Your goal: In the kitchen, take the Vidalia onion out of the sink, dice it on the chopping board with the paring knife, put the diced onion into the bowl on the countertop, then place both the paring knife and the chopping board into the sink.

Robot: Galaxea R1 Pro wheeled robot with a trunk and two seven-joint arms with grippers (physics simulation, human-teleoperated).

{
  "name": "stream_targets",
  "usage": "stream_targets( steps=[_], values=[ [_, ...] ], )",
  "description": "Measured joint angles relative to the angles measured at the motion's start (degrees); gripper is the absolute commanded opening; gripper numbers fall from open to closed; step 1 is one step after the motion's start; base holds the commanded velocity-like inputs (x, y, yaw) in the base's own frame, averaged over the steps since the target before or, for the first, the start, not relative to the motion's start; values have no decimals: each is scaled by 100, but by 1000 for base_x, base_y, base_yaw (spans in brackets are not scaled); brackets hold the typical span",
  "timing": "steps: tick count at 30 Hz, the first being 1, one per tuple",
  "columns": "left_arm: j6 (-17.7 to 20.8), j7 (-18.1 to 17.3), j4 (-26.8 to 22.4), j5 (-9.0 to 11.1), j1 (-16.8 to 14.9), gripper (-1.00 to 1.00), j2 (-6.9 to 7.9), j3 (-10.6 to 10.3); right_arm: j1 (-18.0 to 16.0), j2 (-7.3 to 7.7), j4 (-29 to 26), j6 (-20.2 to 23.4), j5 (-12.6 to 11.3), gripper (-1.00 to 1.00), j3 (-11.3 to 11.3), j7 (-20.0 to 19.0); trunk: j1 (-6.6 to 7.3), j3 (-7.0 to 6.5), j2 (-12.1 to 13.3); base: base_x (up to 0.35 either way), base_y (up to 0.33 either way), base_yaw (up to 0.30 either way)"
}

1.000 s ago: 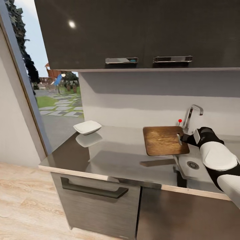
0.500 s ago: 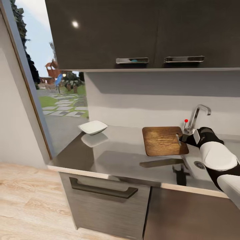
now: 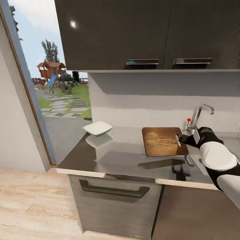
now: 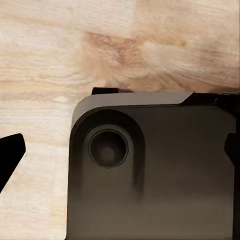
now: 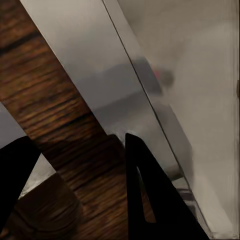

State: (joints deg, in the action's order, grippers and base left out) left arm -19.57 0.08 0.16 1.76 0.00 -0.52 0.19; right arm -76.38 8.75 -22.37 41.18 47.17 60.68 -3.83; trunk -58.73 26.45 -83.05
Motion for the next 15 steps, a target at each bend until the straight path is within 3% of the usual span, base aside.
stream_targets(
  steps=[6, 15],
  values=[
    [1, 0, 0, 0, 0, 100, 0, -3, -1, 8, -5, 8, 0, -100, 8, -1, 0, -35, 0, 0, 181, -237],
    [1, 0, 0, 0, 0, 100, 0, -2, -1, 9, -6, 18, 15, -100, 1, 5, 0, -88, 0, 0, 18, -238]
  ],
)
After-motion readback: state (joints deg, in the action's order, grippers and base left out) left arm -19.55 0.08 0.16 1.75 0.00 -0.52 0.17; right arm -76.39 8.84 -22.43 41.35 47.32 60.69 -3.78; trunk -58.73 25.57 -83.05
